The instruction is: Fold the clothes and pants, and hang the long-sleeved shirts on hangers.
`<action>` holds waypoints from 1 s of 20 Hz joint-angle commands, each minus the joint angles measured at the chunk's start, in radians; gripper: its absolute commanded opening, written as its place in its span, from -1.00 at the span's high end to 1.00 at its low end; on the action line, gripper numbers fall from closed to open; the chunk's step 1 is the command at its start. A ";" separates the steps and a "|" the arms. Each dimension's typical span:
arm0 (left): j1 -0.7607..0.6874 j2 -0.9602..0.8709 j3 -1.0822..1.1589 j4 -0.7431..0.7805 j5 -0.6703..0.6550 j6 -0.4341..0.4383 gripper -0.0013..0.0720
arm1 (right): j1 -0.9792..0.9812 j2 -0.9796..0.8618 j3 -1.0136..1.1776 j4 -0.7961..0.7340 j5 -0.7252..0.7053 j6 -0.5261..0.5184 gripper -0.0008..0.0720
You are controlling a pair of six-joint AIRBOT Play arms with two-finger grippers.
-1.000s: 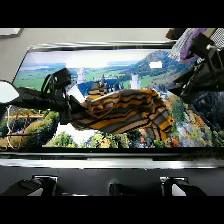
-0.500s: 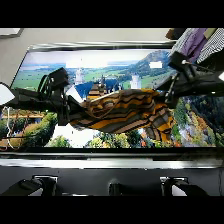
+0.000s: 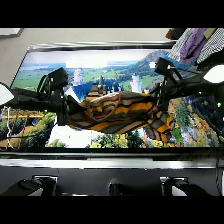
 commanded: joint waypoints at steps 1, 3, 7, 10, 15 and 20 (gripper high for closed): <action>0.000 -0.001 0.000 -0.002 0.016 -0.018 0.34 | 0.004 0.063 0.001 -0.046 0.049 0.025 0.90; 0.000 0.000 0.000 0.005 0.087 -0.107 -0.06 | 0.004 0.127 0.001 -0.135 0.038 0.090 0.90; 0.002 0.000 0.000 0.020 0.346 -0.304 -0.94 | 0.004 0.268 0.001 -0.286 0.003 0.206 0.90; 0.002 0.004 0.000 0.019 0.608 -0.504 -0.94 | 0.004 0.348 0.001 -0.406 -0.047 0.342 0.90; 0.001 0.007 0.001 0.019 0.787 -0.789 -0.93 | 0.004 0.501 0.001 -0.754 -0.180 0.766 0.89; -0.007 0.007 0.000 0.015 0.754 -0.858 -0.92 | 0.004 0.635 0.001 -0.957 -0.084 0.930 0.89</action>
